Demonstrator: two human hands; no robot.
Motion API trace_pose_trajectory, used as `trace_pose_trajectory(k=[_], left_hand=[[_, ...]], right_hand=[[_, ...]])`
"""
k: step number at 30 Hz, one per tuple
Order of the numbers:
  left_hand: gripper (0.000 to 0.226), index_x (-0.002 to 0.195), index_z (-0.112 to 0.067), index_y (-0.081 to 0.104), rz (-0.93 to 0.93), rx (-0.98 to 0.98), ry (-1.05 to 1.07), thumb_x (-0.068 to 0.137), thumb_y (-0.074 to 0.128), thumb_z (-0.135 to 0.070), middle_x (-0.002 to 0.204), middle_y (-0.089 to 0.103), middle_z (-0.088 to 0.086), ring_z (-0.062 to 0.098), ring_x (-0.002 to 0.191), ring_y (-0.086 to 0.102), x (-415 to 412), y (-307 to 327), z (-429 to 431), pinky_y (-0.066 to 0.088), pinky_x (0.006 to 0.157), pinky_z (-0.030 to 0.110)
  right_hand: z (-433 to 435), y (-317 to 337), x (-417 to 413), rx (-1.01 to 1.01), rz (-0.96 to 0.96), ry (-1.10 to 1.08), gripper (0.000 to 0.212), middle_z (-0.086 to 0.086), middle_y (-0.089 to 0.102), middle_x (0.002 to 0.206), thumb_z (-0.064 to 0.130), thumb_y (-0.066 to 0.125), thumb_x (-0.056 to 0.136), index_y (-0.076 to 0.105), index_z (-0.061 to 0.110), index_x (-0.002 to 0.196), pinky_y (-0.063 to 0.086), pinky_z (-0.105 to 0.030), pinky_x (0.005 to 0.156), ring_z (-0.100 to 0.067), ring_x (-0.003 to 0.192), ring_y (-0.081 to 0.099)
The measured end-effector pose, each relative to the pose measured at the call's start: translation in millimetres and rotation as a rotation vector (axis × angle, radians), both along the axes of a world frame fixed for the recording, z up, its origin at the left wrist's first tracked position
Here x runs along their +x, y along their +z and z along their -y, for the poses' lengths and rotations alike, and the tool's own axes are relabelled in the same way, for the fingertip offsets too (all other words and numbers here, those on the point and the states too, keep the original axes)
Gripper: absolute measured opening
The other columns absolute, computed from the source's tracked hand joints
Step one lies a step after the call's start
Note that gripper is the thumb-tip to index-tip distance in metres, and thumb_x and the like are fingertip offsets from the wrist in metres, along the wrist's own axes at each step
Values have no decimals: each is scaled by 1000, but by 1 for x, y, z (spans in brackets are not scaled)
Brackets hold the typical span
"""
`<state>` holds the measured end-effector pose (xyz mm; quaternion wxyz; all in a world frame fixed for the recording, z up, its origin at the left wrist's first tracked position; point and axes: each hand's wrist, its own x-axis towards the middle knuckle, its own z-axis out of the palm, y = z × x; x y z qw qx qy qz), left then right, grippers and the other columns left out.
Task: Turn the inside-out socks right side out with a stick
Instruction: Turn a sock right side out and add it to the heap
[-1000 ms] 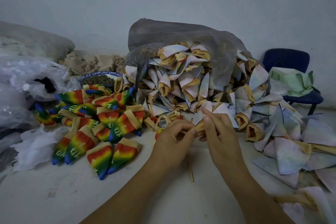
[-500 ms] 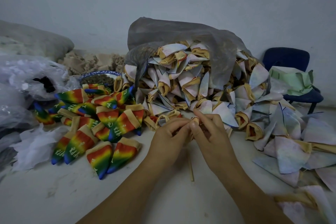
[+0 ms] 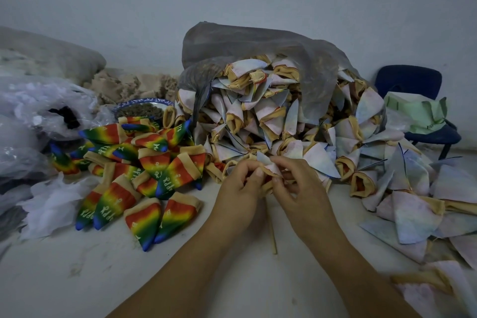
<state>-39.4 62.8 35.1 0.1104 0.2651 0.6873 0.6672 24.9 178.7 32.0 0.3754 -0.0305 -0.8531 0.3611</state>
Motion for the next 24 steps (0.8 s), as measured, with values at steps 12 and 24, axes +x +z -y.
trace_pose_trajectory(k=[12, 24], left_hand=[[29, 93, -25, 65, 239, 49, -62, 105, 40, -31, 96, 65, 3, 15, 89, 60, 0, 3, 0, 49, 79, 28], [69, 105, 1, 63, 468, 309, -128, 71, 68, -59, 96, 67, 17, 27, 93, 65, -1, 4, -1, 50, 98, 46]], right_hand=[[5, 4, 4, -113, 130, 6, 22, 1, 56, 83, 22, 41, 99, 60, 14, 91, 45, -19, 70, -3, 78, 53], [16, -1, -2, -397, 244, 66, 29, 6, 59, 78, 32, 32, 101, 56, 18, 91, 41, -5, 58, 10, 67, 55]])
